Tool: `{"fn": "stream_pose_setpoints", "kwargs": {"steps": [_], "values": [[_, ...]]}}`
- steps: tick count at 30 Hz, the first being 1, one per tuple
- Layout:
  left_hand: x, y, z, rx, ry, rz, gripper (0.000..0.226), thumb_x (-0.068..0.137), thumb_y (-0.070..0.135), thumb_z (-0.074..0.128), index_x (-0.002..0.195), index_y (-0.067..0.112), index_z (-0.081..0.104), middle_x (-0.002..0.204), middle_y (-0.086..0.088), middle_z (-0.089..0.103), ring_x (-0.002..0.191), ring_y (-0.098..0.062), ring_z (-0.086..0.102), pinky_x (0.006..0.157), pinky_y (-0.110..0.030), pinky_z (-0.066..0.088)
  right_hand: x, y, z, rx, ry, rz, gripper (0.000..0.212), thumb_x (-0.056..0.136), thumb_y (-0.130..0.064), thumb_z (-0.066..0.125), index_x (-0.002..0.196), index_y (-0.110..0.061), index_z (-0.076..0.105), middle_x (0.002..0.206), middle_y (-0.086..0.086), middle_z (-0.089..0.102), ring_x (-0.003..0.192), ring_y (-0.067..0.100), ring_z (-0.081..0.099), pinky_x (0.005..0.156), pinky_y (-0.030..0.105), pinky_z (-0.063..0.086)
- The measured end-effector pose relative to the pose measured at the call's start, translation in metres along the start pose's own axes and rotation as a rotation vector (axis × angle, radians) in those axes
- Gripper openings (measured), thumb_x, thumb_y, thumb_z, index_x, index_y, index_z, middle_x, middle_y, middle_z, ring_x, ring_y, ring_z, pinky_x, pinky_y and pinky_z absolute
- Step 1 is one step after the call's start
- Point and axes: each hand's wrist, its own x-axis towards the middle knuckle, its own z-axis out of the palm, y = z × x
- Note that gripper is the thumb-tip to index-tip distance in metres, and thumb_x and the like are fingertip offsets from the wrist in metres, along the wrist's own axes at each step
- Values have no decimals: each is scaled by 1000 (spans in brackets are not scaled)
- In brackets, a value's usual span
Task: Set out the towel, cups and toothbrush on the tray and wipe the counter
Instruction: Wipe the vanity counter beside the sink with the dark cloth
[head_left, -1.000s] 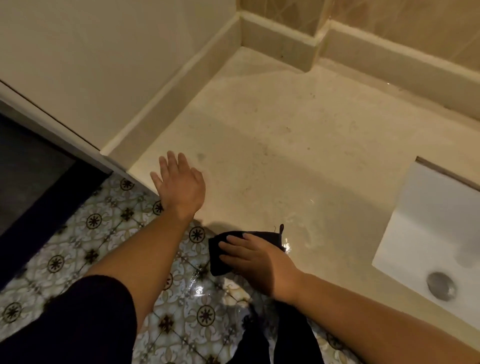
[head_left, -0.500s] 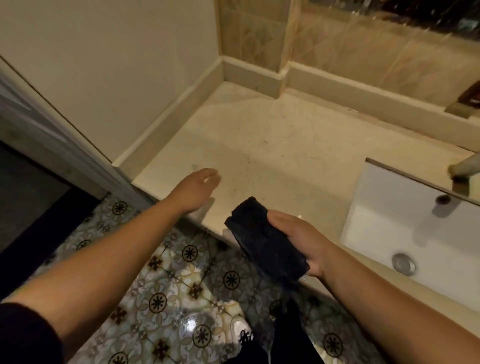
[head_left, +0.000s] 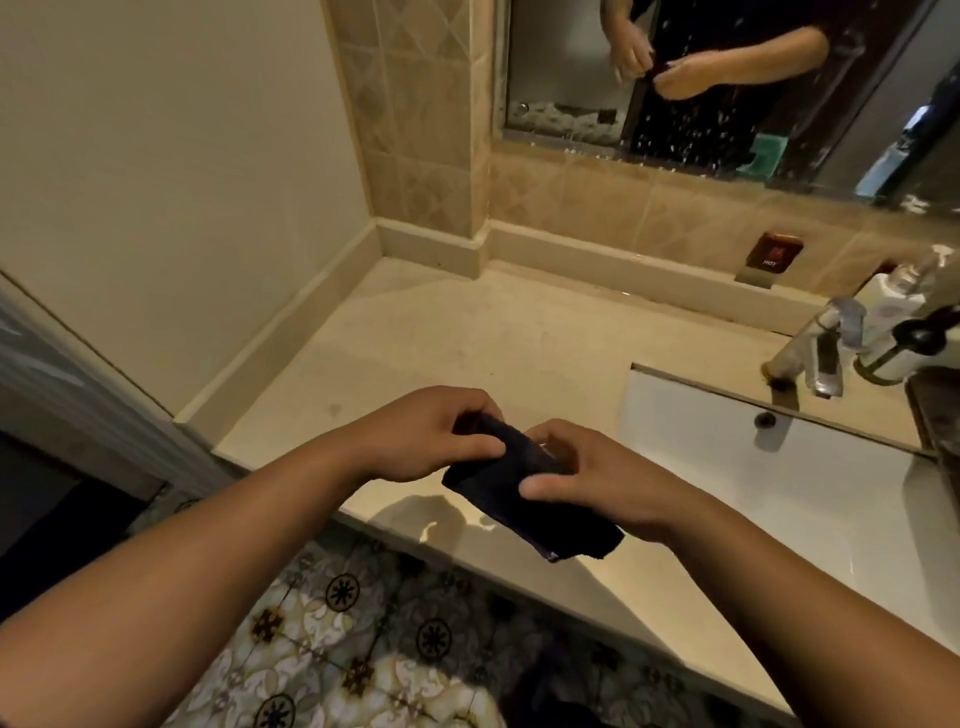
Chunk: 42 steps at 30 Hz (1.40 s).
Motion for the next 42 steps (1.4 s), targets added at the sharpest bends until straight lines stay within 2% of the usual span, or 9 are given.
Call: {"fn": "stream_pose_setpoints", "kwargs": {"steps": [4, 12, 19, 22, 28, 32, 35, 37, 42], "values": [[9, -6, 14, 57, -12, -43, 5, 92, 30, 66, 94, 31, 62, 87, 12, 66, 76, -1, 60, 64, -18, 45, -10, 29, -7, -400, 62, -23, 17, 87, -27, 60, 102, -33, 54, 97, -11, 64, 85, 7, 62, 77, 32, 54], [30, -35, 43, 390, -86, -89, 11, 94, 29, 59, 105, 27, 54, 99, 8, 59, 85, -13, 55, 72, -32, 44, 14, 71, -37, -586, 62, -62, 18, 88, -22, 59, 103, -27, 66, 95, -8, 59, 84, 10, 56, 75, 27, 48], [76, -72, 53, 706, 266, 3, 10, 84, 13, 66, 92, 16, 60, 89, -4, 60, 74, -25, 56, 63, -37, 42, 74, 90, -56, -970, 466, -199, 12, 74, -18, 77, 83, -19, 68, 77, 2, 59, 64, 22, 56, 54, 27, 36], [76, -102, 75, 785, 254, -16, 13, 79, 10, 67, 88, 16, 60, 87, -6, 63, 76, -27, 58, 68, -38, 43, 84, 112, -28, -1105, 458, -232, 16, 66, -8, 80, 75, -14, 68, 73, 8, 61, 61, 25, 56, 54, 28, 33], [39, -157, 105, 724, 87, 140, 28, 70, 1, 73, 98, 2, 68, 101, -18, 67, 87, -38, 63, 74, -45, 52, 70, 155, 40, -956, 363, -122, 9, 80, -29, 66, 83, -22, 62, 83, -2, 59, 75, 22, 54, 68, 36, 42], [24, -164, 101, 741, 48, 208, 37, 72, 22, 69, 105, 6, 68, 113, -15, 65, 104, -36, 60, 88, -46, 49, 60, 153, 50, -973, 352, -139, 36, 81, -58, 59, 83, -22, 65, 83, -4, 59, 77, 20, 54, 72, 35, 36], [21, -158, 110, 756, 13, 126, 63, 82, 47, 55, 132, 9, 55, 143, -15, 49, 135, -36, 40, 110, -57, 29, 59, 151, 55, -926, 409, -140, 52, 88, -58, 51, 112, -14, 67, 115, 7, 64, 109, 30, 56, 95, 45, 40], [29, -153, 123, 787, -47, 81, 77, 90, 56, 39, 152, 11, 29, 161, -14, 23, 148, -34, 17, 117, -57, 10, 65, 148, 59, -977, 330, -47, 72, 93, -60, 41, 142, -7, 47, 148, 15, 44, 139, 37, 35, 114, 56, 22], [41, -161, 135, 891, -141, -16, 82, 95, 66, 13, 155, 12, -3, 165, -9, -5, 150, -27, -10, 117, -52, -10, 73, 159, 67, -1082, 163, 43, 92, 89, -72, 1, 156, -9, 9, 164, 13, 7, 150, 31, 1, 118, 55, -3]]}}
